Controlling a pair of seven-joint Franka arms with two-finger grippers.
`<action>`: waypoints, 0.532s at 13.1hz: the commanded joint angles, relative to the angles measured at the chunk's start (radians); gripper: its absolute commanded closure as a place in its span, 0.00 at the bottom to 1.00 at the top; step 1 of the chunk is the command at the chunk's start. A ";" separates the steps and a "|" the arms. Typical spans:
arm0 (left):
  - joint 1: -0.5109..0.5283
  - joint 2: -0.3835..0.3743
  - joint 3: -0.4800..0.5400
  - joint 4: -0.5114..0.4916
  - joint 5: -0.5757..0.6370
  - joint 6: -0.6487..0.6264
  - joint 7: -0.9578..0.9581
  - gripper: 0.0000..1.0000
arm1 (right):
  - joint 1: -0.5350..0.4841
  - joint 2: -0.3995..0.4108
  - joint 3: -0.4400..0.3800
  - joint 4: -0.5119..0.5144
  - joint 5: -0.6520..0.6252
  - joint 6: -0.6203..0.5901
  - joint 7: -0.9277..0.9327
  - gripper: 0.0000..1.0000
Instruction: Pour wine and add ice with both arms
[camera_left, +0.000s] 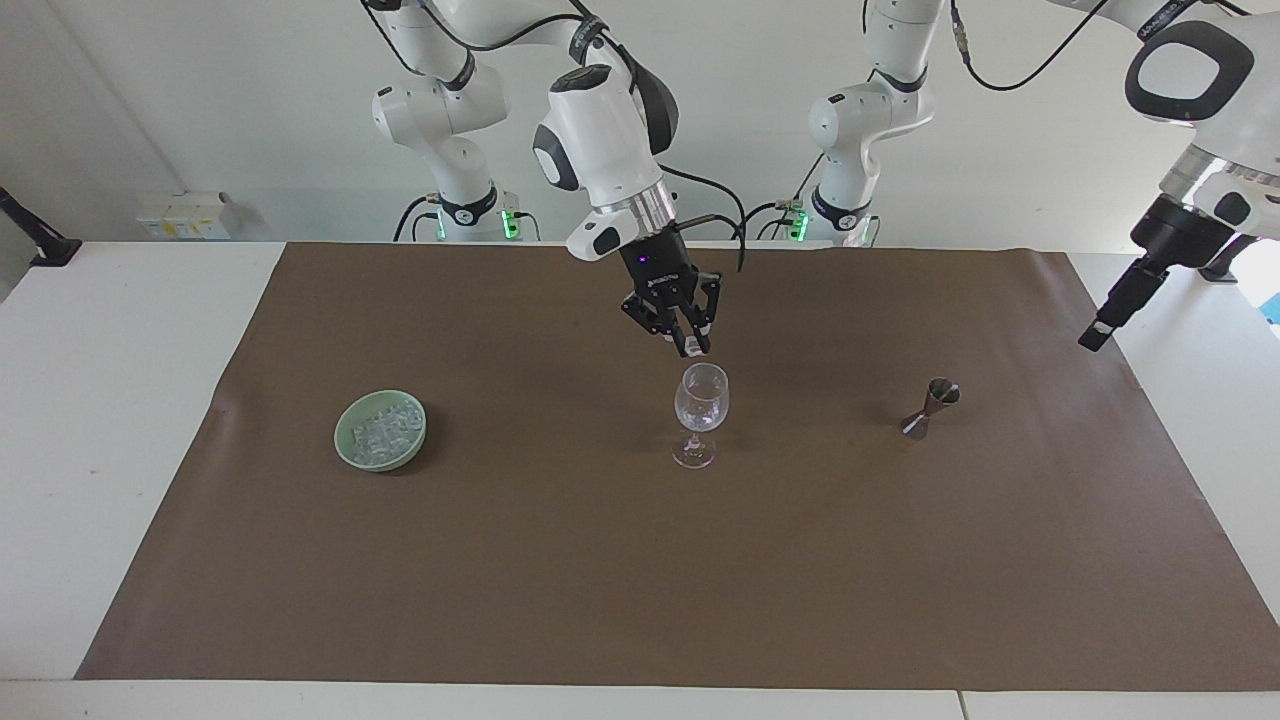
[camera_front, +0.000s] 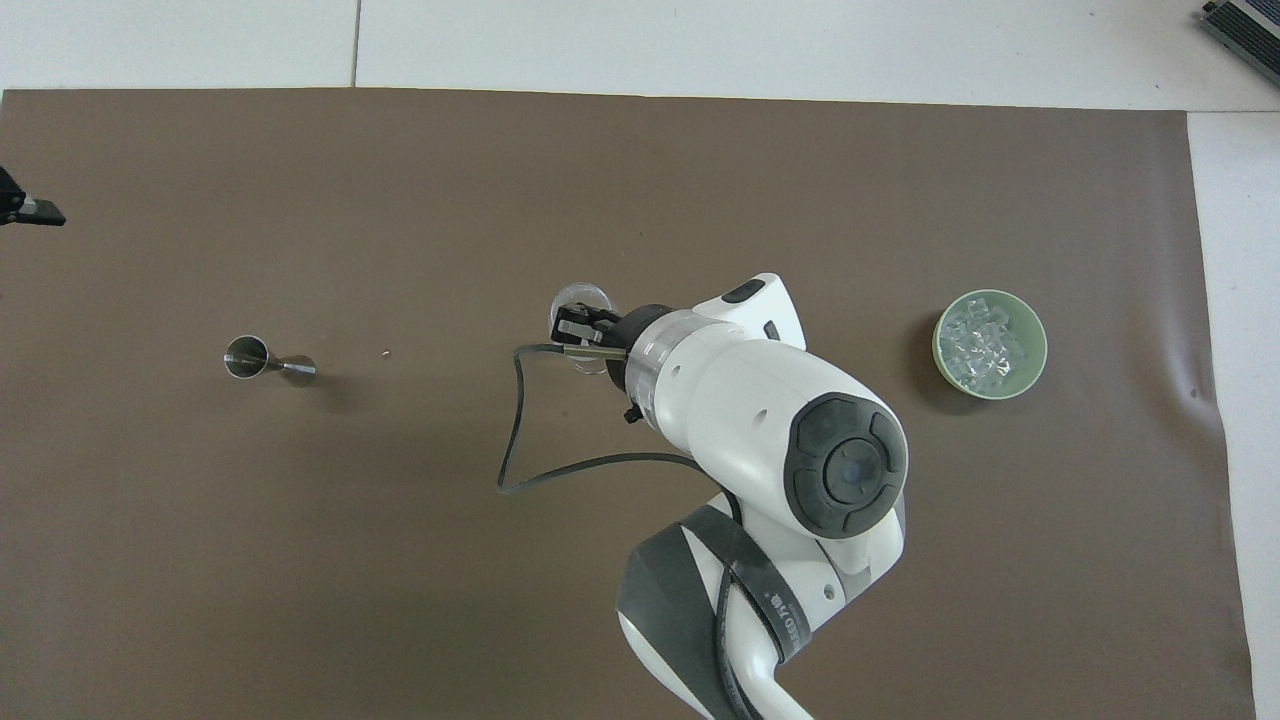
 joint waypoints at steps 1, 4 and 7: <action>-0.164 -0.027 0.104 0.045 0.101 -0.099 0.133 0.00 | -0.001 0.030 0.004 0.066 -0.003 -0.002 0.011 1.00; -0.199 -0.036 0.129 0.092 0.109 -0.216 0.319 0.00 | -0.010 0.046 0.004 0.074 -0.004 0.003 0.011 1.00; -0.156 -0.041 0.059 0.134 0.167 -0.343 0.413 0.00 | -0.004 0.122 0.004 0.111 -0.012 0.046 0.014 1.00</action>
